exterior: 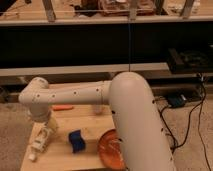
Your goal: Stand the bottle upright
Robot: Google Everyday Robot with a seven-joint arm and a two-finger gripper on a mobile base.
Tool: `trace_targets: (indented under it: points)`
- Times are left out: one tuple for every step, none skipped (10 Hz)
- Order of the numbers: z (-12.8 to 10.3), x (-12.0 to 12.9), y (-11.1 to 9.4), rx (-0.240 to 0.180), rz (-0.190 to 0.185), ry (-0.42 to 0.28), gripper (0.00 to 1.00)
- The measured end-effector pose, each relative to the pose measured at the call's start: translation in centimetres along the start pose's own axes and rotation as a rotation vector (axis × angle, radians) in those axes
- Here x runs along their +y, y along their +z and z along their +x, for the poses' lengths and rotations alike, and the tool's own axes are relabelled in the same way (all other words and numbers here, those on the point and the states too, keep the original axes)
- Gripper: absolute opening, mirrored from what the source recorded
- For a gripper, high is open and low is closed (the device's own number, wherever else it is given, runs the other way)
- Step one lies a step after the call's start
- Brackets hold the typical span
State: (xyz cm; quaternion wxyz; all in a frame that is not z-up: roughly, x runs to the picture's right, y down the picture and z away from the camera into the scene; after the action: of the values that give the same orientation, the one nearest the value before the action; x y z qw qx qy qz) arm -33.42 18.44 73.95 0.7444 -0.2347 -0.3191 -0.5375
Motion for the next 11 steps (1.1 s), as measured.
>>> trace_targets:
  points:
    - [-0.2,0.0,0.4,-0.015,0.002,-0.009,0.8]
    - [-0.2,0.1,0.7,-0.026,0.002,-0.012,0.8]
    - [-0.1,0.1,1.2,-0.031,-0.002,-0.008,0.8]
    - [0.0,0.0,2.0,-0.029,-0.015,-0.005,0.8]
    - [-0.1,-0.1,2.4,-0.024,-0.024,-0.003,0.8]
    - [-0.2,-0.3,2.9,-0.016,-0.031,-0.003,0.8]
    - [-0.5,-0.5,3.4,-0.002,-0.042,-0.002,0.8]
    - [-0.6,-0.5,3.8,0.013,-0.049,0.003,0.8]
    - [-0.7,-0.5,4.2,0.024,-0.055,0.009,0.8]
    - [-0.8,-0.5,4.3,0.036,-0.057,0.014,0.8]
    - [-0.9,-0.5,4.4,0.047,-0.058,0.018,0.8]
